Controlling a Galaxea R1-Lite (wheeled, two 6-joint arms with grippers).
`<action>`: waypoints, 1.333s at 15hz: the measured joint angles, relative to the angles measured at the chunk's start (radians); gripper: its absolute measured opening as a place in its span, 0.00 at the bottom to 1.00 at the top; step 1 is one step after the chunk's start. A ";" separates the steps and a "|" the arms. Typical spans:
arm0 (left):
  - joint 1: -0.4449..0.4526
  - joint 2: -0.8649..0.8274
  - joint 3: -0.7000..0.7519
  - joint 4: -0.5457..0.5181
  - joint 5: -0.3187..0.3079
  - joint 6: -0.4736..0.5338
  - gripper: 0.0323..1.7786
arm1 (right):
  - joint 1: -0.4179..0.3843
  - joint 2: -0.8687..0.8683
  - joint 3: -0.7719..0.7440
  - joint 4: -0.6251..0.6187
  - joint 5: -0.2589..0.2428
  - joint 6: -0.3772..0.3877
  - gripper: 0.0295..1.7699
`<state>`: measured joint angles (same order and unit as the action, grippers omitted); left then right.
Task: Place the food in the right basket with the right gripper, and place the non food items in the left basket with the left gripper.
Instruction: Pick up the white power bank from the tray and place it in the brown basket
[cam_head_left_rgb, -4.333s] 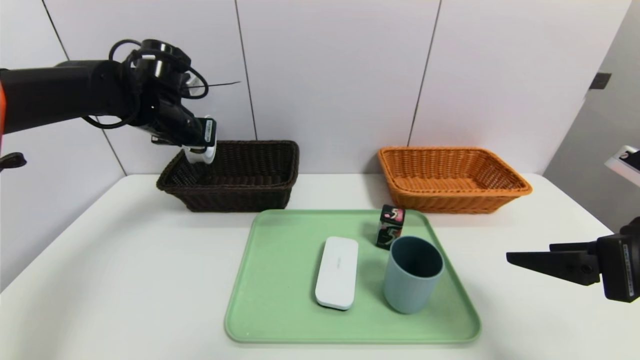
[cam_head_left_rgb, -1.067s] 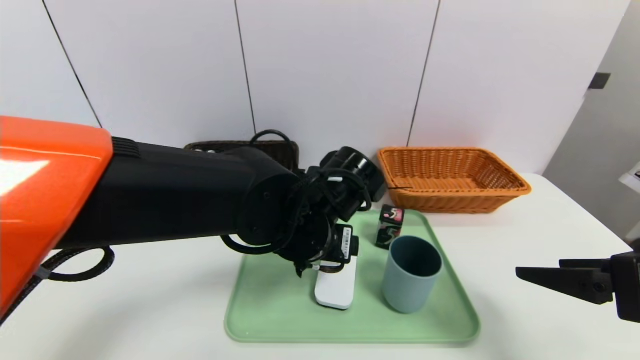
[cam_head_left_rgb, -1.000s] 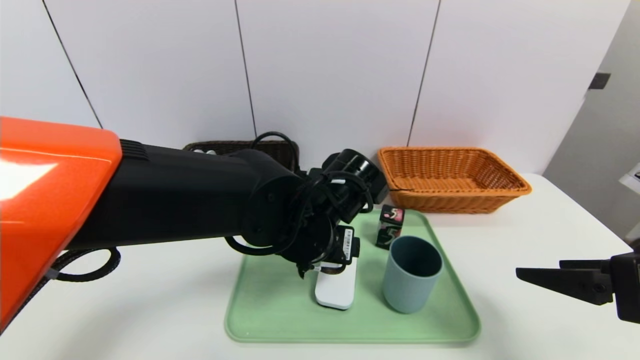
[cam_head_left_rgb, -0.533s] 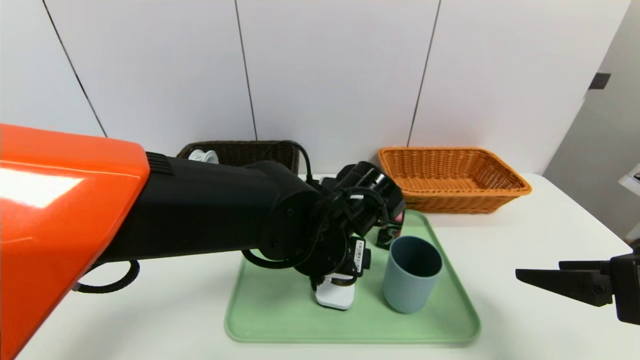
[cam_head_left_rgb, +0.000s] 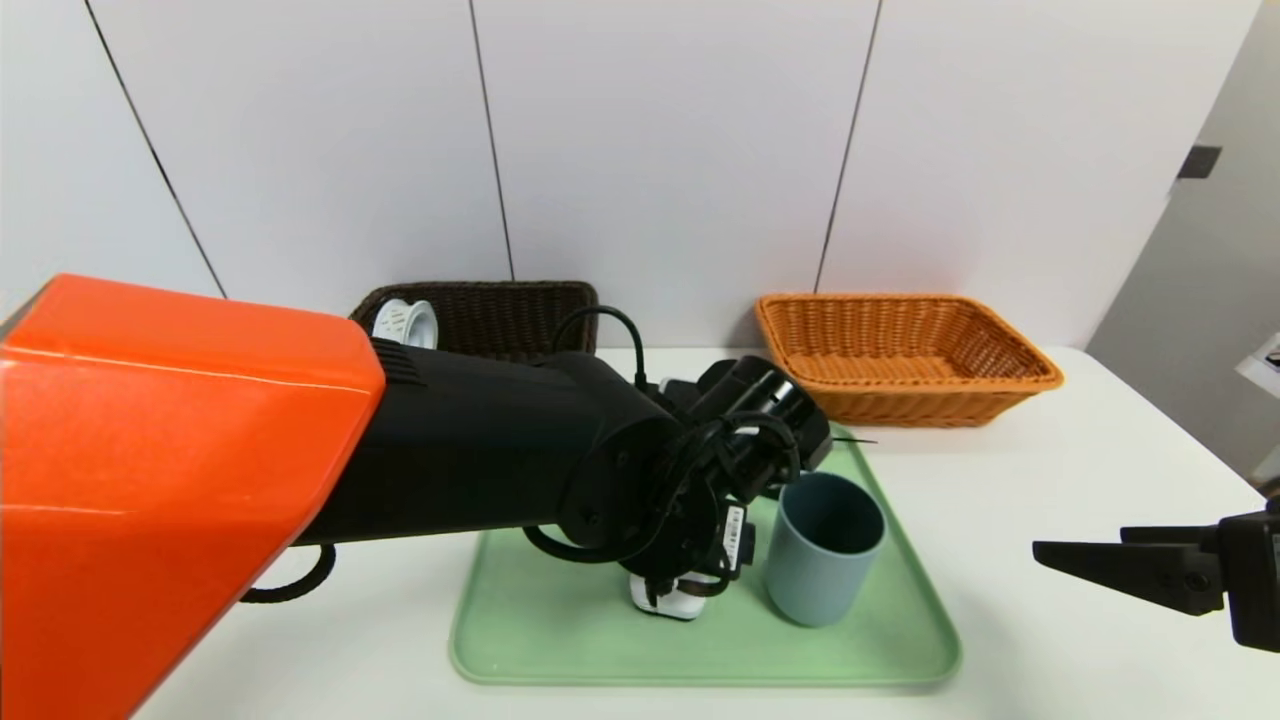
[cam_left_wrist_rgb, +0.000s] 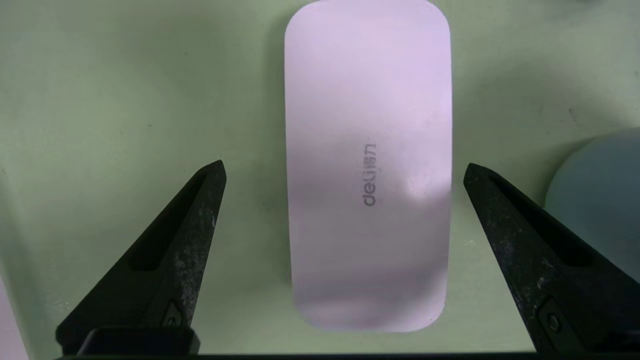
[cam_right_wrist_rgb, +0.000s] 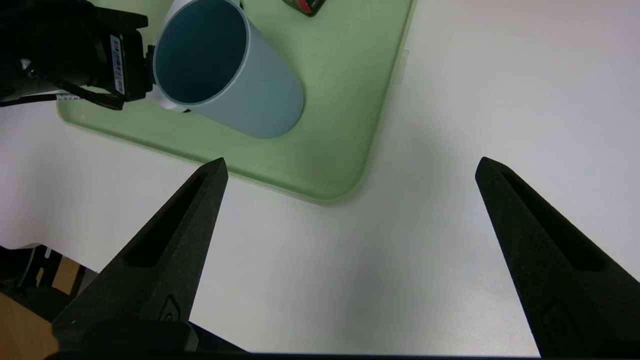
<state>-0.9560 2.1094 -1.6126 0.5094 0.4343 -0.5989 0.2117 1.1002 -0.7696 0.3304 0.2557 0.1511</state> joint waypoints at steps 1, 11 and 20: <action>-0.001 0.005 -0.005 0.000 0.000 0.000 0.95 | 0.000 0.000 0.001 0.000 0.000 0.000 0.97; -0.001 0.051 -0.025 0.001 0.000 0.001 0.63 | -0.002 0.000 0.004 0.000 0.000 0.000 0.97; 0.011 0.039 -0.025 0.010 0.002 -0.012 0.56 | -0.006 0.000 0.001 0.000 0.003 -0.002 0.97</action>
<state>-0.9453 2.1479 -1.6374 0.5196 0.4362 -0.6113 0.2053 1.1002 -0.7683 0.3309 0.2587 0.1491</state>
